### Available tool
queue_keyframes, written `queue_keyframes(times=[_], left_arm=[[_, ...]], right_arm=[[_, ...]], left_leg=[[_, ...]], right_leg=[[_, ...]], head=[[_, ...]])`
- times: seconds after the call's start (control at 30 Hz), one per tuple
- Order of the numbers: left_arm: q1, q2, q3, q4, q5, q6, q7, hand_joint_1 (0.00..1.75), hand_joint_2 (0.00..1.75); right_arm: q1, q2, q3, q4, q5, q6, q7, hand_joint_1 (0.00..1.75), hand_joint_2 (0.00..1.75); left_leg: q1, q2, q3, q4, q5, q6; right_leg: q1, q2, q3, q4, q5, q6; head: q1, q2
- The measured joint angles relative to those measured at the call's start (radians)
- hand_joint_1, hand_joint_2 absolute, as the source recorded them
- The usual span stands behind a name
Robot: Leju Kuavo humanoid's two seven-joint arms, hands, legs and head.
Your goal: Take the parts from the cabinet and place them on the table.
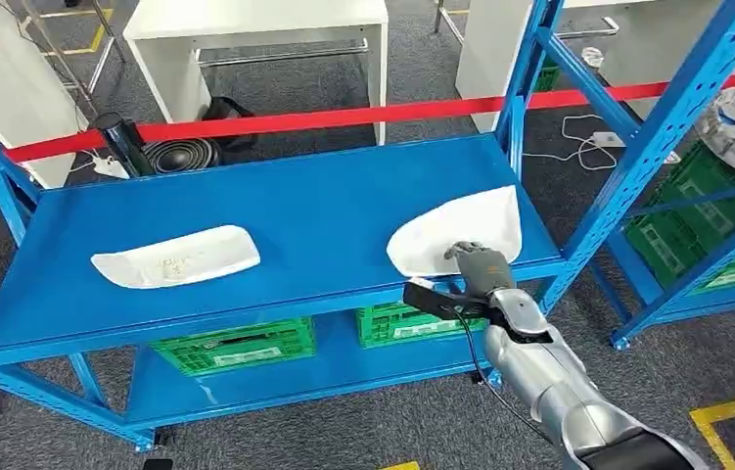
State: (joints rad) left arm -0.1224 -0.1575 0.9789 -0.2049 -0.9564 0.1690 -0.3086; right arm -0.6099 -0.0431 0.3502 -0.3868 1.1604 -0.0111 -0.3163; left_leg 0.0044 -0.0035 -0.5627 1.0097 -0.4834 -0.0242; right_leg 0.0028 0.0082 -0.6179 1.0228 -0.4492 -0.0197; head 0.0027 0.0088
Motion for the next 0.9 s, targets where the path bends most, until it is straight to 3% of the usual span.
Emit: queue_keyframes(times=[0.57, 0.6, 0.9], left_arm=[[-0.001, 0.000, 0.000, 0.000, -0.003, 0.028, -0.020, 0.00, 0.00], [-0.001, 0.000, 0.000, 0.000, -0.003, 0.032, -0.022, 0.00, 1.75], [-0.005, 0.000, -0.002, 0.000, -0.037, 0.091, -0.105, 0.00, 1.75]], right_arm=[[-0.034, 0.000, 0.000, -0.016, -0.002, -0.032, -0.007, 1.75, 1.75], [-0.037, 0.000, 0.000, -0.017, -0.002, -0.034, -0.007, 1.75, 1.75], [-0.041, 0.000, 0.000, -0.062, -0.002, -0.045, 0.003, 1.75, 1.75]], left_leg=[[0.000, 0.008, 0.004, 0.000, 0.000, 0.000], [0.000, 0.007, 0.007, 0.000, 0.001, 0.000], [0.000, 0.003, 0.007, 0.000, 0.000, 0.000]], right_leg=[[0.000, 0.007, 0.007, -0.001, 0.003, 0.002], [0.000, 0.006, 0.007, -0.001, 0.004, 0.002], [0.000, 0.003, 0.006, 0.000, 0.001, 0.002]], head=[[0.000, 0.000], [0.000, 0.000], [0.000, 0.000]])
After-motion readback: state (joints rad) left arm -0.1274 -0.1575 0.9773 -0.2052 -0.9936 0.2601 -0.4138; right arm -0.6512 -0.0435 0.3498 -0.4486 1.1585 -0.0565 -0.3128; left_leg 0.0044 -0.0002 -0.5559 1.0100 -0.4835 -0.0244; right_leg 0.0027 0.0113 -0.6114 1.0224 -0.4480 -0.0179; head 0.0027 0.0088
